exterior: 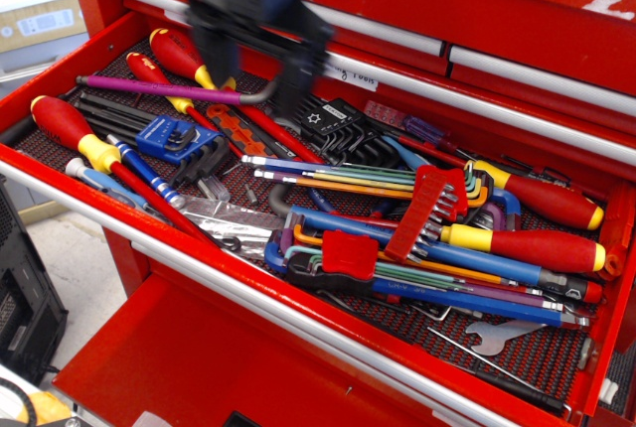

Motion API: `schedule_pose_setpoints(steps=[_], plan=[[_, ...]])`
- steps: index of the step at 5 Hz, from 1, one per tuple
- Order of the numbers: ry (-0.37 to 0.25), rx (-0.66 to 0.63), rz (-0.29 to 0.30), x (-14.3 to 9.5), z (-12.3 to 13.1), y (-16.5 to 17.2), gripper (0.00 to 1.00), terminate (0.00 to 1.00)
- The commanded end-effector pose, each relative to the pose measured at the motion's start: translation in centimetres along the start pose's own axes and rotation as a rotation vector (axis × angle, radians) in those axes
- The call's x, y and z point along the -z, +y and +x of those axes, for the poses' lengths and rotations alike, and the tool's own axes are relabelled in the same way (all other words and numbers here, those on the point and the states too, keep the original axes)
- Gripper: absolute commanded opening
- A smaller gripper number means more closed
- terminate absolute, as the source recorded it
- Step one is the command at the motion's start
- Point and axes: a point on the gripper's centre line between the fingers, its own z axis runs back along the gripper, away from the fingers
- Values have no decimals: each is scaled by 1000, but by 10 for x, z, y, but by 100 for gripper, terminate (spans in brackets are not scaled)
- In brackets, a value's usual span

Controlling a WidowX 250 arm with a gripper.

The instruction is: Pick up bit holder

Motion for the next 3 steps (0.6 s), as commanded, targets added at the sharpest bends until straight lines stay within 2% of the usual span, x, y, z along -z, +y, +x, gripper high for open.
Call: schedule_pose_setpoints(steps=[1,2,3], plan=[[-104,-51,-14,11,23,-64,100,0],[-117,-27,-13,25,23,-81,100,0],[-105,-15,-43,37,24,-85,100,0]])
